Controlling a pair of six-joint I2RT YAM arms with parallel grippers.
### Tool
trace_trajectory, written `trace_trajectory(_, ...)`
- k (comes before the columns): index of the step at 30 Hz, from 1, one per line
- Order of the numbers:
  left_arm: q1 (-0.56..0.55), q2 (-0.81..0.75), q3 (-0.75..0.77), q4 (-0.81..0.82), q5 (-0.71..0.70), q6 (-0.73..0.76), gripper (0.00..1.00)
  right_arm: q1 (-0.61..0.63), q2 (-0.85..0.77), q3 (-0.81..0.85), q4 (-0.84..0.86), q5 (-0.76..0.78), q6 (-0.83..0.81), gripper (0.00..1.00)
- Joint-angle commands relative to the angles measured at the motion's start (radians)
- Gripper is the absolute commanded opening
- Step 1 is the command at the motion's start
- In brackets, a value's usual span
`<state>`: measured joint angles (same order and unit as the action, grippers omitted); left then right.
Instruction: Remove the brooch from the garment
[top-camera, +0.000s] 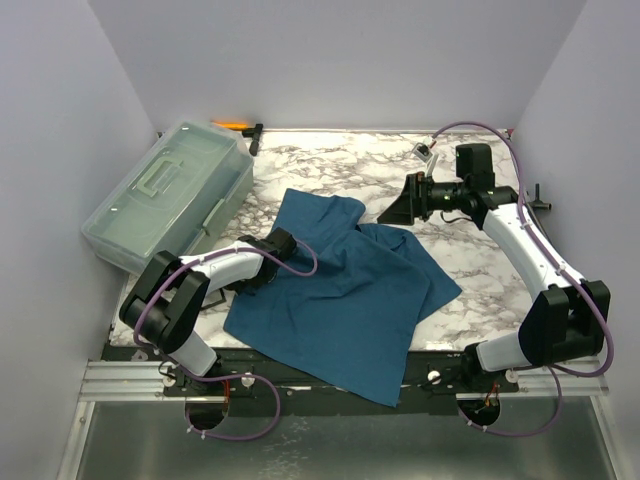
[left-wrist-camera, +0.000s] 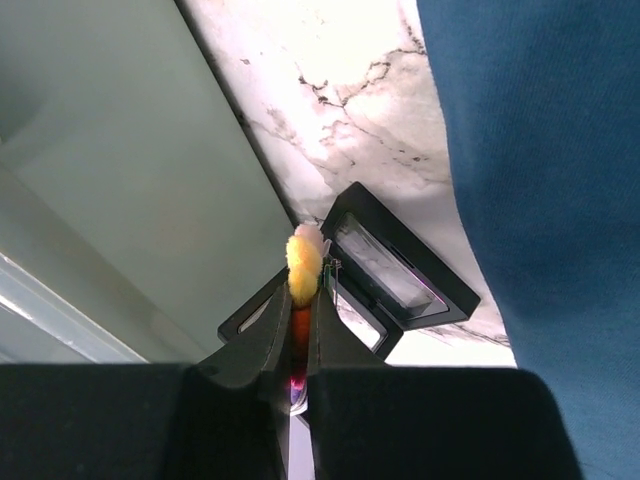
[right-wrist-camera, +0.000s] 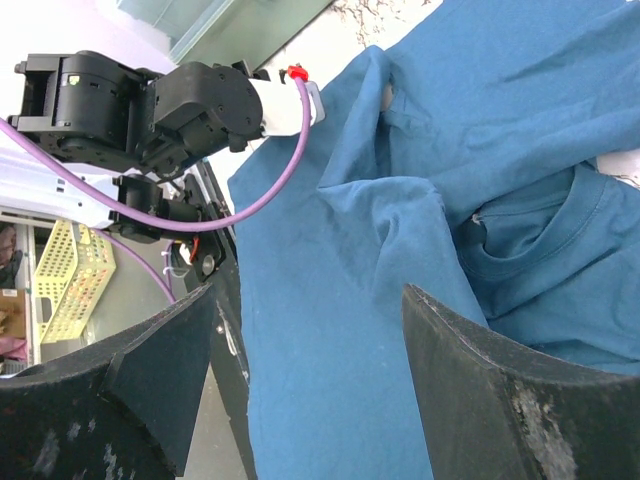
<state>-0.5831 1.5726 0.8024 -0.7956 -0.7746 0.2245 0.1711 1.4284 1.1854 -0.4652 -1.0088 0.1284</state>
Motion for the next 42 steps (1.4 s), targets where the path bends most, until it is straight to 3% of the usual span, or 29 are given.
trace_trajectory(1, -0.004, -0.011, -0.015, -0.034, 0.029, -0.027, 0.10, 0.004, -0.025, -0.016, -0.020, 0.007, -0.020, 0.77)
trace_trajectory(25, -0.006, 0.013, 0.077, -0.179, 0.243, -0.016, 0.54, 0.004, -0.020, -0.015, -0.028, 0.017, -0.039, 0.78)
trace_trajectory(42, -0.006, 0.049, 0.084, -0.140, 0.163, -0.039, 0.57, 0.003, -0.022, -0.017, -0.032, 0.022, -0.047, 0.78)
